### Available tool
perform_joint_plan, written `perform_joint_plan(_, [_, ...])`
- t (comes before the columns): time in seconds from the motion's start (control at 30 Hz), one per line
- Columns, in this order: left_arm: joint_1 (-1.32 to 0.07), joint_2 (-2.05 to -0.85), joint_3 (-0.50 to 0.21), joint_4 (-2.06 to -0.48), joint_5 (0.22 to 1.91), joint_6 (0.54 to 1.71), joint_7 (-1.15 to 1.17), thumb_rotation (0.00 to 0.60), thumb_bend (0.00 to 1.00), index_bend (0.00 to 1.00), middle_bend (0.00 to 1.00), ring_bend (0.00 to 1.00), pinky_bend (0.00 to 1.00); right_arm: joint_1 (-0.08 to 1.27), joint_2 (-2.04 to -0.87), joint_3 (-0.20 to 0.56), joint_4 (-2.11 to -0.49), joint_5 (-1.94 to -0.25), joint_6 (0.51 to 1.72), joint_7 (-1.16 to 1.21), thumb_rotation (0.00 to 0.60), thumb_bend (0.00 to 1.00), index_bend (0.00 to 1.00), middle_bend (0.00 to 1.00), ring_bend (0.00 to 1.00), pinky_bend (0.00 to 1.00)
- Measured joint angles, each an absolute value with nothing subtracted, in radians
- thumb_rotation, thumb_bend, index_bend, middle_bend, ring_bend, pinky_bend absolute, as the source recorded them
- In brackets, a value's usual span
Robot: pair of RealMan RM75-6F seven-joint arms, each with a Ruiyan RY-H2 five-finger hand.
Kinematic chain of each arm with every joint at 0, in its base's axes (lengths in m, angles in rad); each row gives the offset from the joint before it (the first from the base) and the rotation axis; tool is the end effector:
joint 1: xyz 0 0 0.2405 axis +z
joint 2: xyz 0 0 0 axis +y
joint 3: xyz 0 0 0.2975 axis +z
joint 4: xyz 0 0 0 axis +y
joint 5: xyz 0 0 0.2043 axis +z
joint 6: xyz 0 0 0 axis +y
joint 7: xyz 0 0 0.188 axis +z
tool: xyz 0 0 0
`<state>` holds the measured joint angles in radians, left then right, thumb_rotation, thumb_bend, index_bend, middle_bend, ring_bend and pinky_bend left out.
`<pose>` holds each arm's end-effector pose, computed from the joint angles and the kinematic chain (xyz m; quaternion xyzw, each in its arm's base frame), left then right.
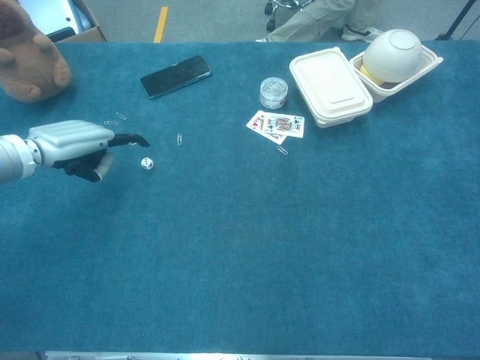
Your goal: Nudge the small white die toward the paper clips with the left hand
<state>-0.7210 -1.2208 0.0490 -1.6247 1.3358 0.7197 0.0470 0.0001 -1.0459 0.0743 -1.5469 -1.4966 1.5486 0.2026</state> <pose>-0.2396 0.3482 0.0151 -0.8240 -0.4155 -0.2269 0.3114 -0.3708 -0.2024 0.2315 0.5454 -0.4008 0.4132 0.6092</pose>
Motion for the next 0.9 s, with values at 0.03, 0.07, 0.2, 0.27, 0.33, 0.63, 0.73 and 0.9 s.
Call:
perform_joint_plan(0.03, [-0.713,-1.217,0.048,-1.628,1.339,0.738,0.043,0.547,0.88,0.08,0.80,0.75,0.82,-0.001,-1.046,0.075,-1.545,-1.495,1.550,0.204,0.600,0.09,0.30,0.29,0.16,0.25])
perform_joint_plan(0.07, [-0.704,-1.214,0.046,-1.631,1.341,0.758,0.039,0.531,0.85,0.08,0.75,0.69,0.79,-0.002,-1.046,0.075,-1.544,-1.495,1.551,0.205,0.600,0.09,0.30,0.29,0.16,0.25])
perform_joint_plan(0.2, [-0.647,-1.206,0.039,-1.638,1.353,0.871,0.010,0.418,0.64,0.08,0.54,0.48,0.59,-0.005,-1.048,0.075,-1.538,-1.492,1.552,0.207,0.600,0.08,0.30,0.29,0.16,0.25])
perform_joint_plan(0.27, [-0.616,-1.205,0.036,-1.638,1.358,0.930,0.000,0.410,0.60,0.08,0.45,0.37,0.49,-0.004,-1.049,0.075,-1.538,-1.490,1.550,0.206,0.600,0.08,0.30,0.29,0.16,0.25])
perform_joint_plan(0.33, [-0.576,-1.207,0.032,-1.635,1.363,1.004,-0.007,0.404,0.59,0.09,0.36,0.28,0.40,-0.002,-1.051,0.076,-1.538,-1.488,1.545,0.203,0.600,0.09,0.30,0.29,0.16,0.25])
perform_joint_plan(0.63, [-0.391,-1.228,0.006,-1.583,1.379,1.307,-0.025,0.421,0.59,0.09,0.24,0.15,0.19,0.009,-1.058,0.075,-1.555,-1.504,1.539,0.182,0.600,0.09,0.30,0.29,0.16,0.25])
perform_joint_plan(0.73, [-0.340,-1.219,0.002,-1.569,1.376,1.360,-0.031,0.418,0.59,0.10,0.23,0.14,0.15,0.008,-1.058,0.073,-1.559,-1.510,1.544,0.180,0.600,0.08,0.30,0.29,0.16,0.25])
perform_joint_plan(0.9, [-0.273,-1.196,-0.001,-1.571,1.363,1.422,-0.039,0.420,0.59,0.10,0.23,0.14,0.15,0.001,-1.054,0.067,-1.563,-1.518,1.554,0.184,0.600,0.09,0.30,0.29,0.16,0.25])
